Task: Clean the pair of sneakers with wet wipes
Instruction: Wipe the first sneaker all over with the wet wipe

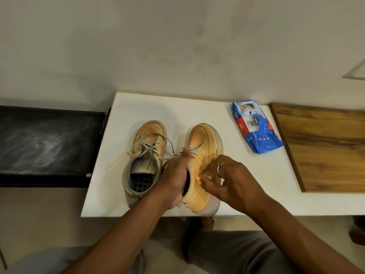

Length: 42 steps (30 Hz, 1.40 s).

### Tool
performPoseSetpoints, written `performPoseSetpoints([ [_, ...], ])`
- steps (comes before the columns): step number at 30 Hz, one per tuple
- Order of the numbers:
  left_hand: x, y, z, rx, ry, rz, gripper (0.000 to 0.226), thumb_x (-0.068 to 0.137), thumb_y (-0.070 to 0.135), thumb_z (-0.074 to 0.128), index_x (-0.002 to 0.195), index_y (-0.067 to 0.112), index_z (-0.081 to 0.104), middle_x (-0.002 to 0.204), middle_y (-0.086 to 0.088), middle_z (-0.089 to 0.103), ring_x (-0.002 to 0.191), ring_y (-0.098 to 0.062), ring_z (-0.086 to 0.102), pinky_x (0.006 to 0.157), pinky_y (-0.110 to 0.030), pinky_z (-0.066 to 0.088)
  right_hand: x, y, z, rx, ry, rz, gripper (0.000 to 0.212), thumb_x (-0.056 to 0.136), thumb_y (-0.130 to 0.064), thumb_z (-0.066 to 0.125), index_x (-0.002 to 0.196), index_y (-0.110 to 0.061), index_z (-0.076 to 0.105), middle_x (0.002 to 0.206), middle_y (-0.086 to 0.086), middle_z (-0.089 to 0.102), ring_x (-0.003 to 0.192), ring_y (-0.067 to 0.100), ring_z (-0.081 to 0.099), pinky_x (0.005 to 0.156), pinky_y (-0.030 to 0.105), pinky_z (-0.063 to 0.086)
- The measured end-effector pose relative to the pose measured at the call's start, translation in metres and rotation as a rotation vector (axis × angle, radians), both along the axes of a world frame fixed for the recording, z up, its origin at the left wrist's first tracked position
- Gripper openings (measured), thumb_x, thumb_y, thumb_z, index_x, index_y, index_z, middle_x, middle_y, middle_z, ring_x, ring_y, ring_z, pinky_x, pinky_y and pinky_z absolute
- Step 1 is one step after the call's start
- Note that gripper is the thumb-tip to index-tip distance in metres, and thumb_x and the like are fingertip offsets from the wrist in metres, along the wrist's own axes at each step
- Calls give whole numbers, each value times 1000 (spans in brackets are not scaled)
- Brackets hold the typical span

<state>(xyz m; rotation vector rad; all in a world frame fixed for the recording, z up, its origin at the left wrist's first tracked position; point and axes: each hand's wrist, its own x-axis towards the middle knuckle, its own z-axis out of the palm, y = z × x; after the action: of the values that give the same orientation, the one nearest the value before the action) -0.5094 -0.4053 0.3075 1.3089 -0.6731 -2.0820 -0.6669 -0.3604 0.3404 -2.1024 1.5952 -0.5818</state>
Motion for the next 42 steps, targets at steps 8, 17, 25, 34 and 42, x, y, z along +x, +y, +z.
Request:
performPoseSetpoints([
  [8, 0, 0, 1, -14, -13, 3, 52, 100, 52, 33, 120, 15, 64, 110, -10, 72, 105, -27, 67, 98, -49, 48, 3, -3, -1, -41, -28, 18, 51, 87, -61, 49, 96, -18, 76, 97, -5, 69, 85, 10, 61, 74, 18, 53],
  [17, -1, 2, 1, -33, 3, -27, 55, 100, 54, 29, 117, 18, 66, 109, -8, 72, 106, -25, 66, 99, -49, 48, 4, -16, -4, -47, -61, -47, 35, 88, -48, 56, 100, -22, 76, 98, -7, 68, 84, 7, 60, 71, 25, 54],
  [25, 2, 1, 4, -40, 147, -65, 77, 89, 74, 20, 130, 22, 59, 123, -8, 66, 116, -24, 62, 104, -47, 43, 5, -33, -6, -17, -9, -70, 43, 88, -54, 49, 97, -21, 74, 92, -5, 66, 84, 9, 58, 70, 31, 53],
  [34, 2, 1, 5, -42, 205, -74, 82, 86, 77, 17, 133, 23, 56, 126, -9, 65, 119, -25, 60, 107, -50, 40, 2, -42, -5, 43, 10, -107, 24, 89, -41, 62, 91, -19, 72, 88, -4, 64, 79, 11, 58, 69, 38, 54],
  [42, 2, 1, 4, -49, 211, -72, 80, 88, 74, 18, 134, 21, 56, 127, -8, 64, 120, -25, 59, 108, -49, 39, 0, -36, -4, 61, -20, -67, 24, 89, -40, 63, 94, -19, 73, 88, -7, 64, 81, 10, 59, 69, 36, 54],
])
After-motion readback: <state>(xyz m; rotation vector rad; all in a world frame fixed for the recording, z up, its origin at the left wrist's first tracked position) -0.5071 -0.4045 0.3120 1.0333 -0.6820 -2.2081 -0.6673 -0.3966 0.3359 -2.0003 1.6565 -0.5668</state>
